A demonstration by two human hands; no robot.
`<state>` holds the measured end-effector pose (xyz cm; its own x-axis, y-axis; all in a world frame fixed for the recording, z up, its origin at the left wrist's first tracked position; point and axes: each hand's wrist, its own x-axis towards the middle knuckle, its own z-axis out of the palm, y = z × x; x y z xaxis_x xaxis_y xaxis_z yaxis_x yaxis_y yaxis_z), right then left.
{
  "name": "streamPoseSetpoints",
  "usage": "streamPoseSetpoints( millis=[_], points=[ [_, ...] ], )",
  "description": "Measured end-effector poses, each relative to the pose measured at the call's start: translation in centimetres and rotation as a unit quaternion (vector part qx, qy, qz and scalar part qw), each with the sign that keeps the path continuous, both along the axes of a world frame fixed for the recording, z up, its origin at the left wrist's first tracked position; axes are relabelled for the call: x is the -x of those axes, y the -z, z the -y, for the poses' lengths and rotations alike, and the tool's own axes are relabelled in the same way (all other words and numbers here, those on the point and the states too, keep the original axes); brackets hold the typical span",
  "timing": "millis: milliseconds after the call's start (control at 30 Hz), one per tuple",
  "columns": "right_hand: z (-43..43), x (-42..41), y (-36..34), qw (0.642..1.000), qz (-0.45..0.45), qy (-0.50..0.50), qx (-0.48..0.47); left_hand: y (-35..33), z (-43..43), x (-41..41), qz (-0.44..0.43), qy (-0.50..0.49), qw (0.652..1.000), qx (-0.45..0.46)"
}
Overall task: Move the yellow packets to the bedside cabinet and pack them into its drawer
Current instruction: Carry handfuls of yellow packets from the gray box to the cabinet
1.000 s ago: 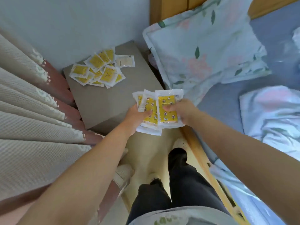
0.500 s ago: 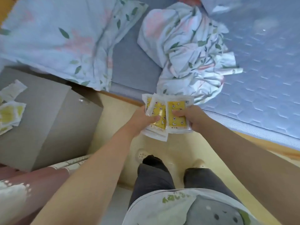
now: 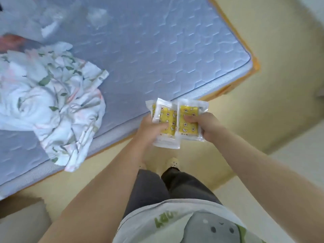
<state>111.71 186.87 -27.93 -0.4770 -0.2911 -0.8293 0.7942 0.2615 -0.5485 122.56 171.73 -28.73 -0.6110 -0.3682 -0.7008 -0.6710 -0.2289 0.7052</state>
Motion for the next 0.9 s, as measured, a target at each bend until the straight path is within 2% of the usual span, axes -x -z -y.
streamPoseSetpoints(
  millis=[233,367,567,767,900],
  points=[
    [-14.1,9.7,0.1,0.979,-0.005,0.201,-0.023,0.6,-10.6,16.4,0.003,0.169,0.986,0.002],
    [-20.5,16.0,0.3,0.962,0.003,0.272,-0.033,0.9,-15.9,25.7,-0.011,0.235,0.972,-0.002],
    [-26.9,28.7,0.1,0.942,0.005,0.335,-0.033,1.7,-22.5,40.6,-0.005,0.268,0.963,-0.011],
    [-32.3,40.8,-1.0,0.937,0.013,0.346,-0.051,0.9,-28.3,53.8,0.006,0.289,0.957,0.026],
    [-36.2,48.4,-1.1,0.935,0.048,0.350,-0.025,1.1,-31.6,61.1,0.010,0.283,0.959,0.033]
  ],
)
